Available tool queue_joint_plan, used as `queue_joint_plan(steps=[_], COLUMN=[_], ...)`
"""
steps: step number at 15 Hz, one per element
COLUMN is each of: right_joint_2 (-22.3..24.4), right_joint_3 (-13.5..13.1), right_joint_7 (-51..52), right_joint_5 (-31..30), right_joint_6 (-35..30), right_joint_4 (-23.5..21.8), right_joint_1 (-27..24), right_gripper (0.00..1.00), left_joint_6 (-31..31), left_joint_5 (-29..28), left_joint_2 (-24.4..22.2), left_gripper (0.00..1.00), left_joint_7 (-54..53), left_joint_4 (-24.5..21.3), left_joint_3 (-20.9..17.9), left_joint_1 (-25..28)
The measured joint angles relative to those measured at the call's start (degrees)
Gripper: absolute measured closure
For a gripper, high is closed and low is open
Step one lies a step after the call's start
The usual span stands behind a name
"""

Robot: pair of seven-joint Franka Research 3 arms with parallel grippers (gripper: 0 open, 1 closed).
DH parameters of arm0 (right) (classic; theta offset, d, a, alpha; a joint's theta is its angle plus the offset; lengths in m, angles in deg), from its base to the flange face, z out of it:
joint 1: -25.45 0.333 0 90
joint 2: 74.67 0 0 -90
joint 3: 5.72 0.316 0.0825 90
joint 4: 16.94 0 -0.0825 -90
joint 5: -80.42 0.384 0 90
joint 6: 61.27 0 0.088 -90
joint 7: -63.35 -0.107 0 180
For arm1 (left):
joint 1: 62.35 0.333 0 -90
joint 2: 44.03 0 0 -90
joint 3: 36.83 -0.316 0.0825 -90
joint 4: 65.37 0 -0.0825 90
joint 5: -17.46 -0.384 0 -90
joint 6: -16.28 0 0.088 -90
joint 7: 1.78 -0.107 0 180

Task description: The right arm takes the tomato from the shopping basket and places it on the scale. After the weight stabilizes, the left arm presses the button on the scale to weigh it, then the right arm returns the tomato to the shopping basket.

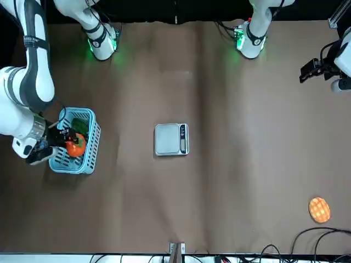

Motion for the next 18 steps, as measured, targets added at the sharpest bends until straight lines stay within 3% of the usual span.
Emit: queue_joint_plan(steps=[5, 12, 18], right_joint_2=[0.0, -2.8, -8.7], right_joint_3=[-0.1, -0.1, -0.1], right_joint_7=[-14.2, -18.5, -19.2], right_joint_5=[-9.4, -10.5, -10.5], right_joint_6=[1.0, 4.1, 8.3], right_joint_4=[-0.2, -1.7, -2.8], right_joint_1=[0.4, 0.7, 0.1], right_gripper=[0.36, 0.36, 0.36], left_joint_6=[0.2, 0.5, 0.5], left_joint_5=[0.0, 0.0, 0.1], left_joint_2=[0.0, 0.0, 0.0], left_gripper=[0.0, 0.0, 0.0], left_joint_7=[0.0, 0.0, 0.0], left_joint_4=[-0.1, -0.1, -0.2], left_joint_3=[0.0, 0.0, 0.0], left_joint_1=[0.0, 0.0, 0.0])
